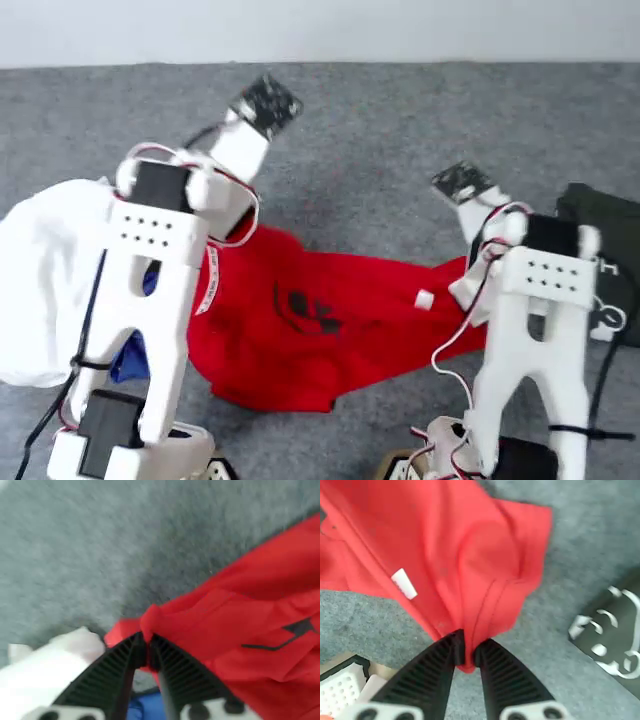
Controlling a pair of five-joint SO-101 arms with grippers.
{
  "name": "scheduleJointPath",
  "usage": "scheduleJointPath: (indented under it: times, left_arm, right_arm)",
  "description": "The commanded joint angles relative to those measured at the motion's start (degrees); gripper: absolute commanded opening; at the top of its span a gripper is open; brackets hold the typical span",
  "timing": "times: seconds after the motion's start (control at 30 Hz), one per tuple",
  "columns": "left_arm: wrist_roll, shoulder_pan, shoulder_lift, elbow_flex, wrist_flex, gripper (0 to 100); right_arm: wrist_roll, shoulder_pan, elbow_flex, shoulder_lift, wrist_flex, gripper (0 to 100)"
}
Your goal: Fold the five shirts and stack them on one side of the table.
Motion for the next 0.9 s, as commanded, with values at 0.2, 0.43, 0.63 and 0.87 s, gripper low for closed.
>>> scheduleJointPath:
  times: [0.2,0.43,0.63,0.87]
  left_arm:
    - [-0.53,-0.44,-0.97,3.47,-4.66,1]
    - [-0.44,-2.81,-0.62,3.47,-8.53,1]
    - [-0.44,-7.47,-0.35,3.82,-12.48,1]
    - [-0.35,-9.23,5.89,5.76,-17.14,1]
  right_arm:
    - [0.44,1.19,-6.15,4.26,7.34,9.9]
    - [2.81,1.36,-17.23,3.91,13.41,20.7]
    - [9.85,-1.36,-17.05,3.91,13.49,20.9]
    - [13.27,-9.89,-8.70,3.82,13.49,21.0]
